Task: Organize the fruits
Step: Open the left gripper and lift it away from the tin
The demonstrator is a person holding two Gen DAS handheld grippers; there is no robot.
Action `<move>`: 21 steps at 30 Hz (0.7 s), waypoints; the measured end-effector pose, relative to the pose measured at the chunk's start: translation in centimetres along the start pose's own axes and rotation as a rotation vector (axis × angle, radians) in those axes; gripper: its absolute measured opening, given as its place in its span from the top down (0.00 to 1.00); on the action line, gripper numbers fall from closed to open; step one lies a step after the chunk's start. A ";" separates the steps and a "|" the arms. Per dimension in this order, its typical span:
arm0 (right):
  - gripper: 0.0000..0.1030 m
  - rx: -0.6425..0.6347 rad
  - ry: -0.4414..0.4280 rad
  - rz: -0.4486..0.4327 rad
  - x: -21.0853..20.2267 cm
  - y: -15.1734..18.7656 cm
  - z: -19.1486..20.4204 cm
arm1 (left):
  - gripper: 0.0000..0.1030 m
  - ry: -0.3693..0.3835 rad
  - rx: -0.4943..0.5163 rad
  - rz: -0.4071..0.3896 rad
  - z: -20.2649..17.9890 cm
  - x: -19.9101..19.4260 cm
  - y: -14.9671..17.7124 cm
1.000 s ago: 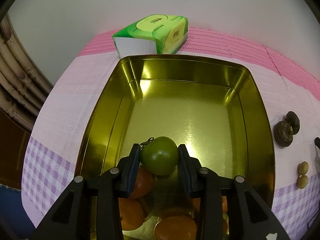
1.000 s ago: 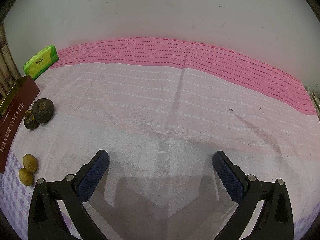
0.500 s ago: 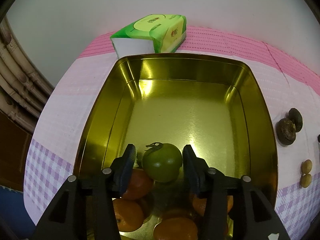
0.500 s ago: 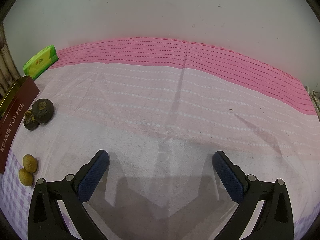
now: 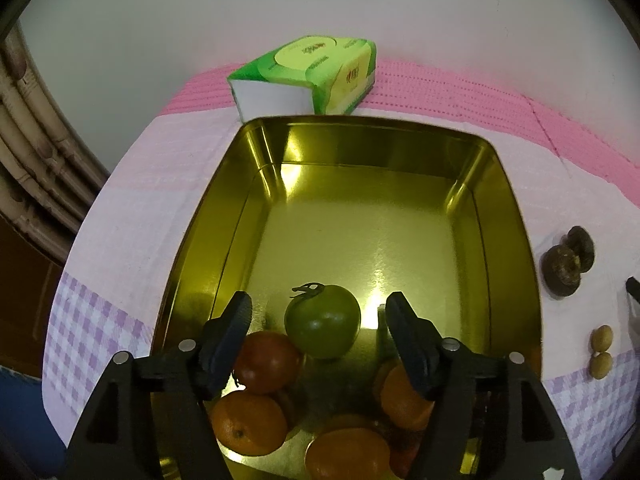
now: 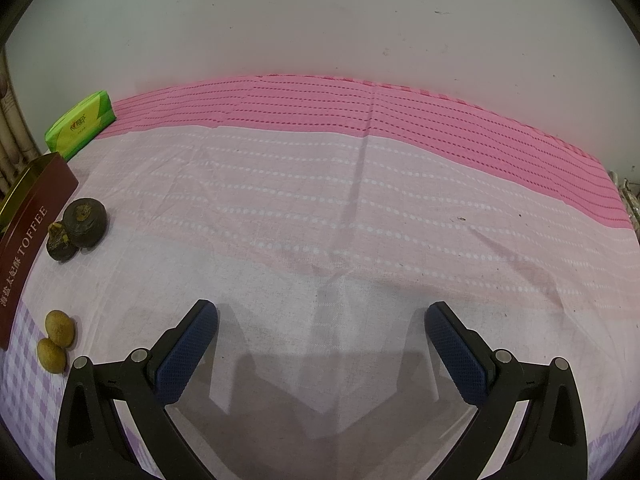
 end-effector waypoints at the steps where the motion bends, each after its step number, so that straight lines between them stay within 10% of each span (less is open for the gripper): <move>1: 0.00 0.000 0.000 0.000 0.0 0.0 0.0 | 0.33 0.005 -0.003 -0.005 0.0 -0.3 0.0; 21: 0.00 -0.015 -0.016 0.018 -0.2 0.2 0.2 | 0.18 0.020 -0.048 -0.117 2.6 -8.3 1.3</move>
Point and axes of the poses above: each gripper's, at about its wrist camera, not at the fingertips, and x roughly the way its jaws point, z to its left, y to its underside, the point moved 8 cm from there along x, roughly the way its jaws point, and after that the axes turned 8 degrees about -z, right-handed, at the moved point
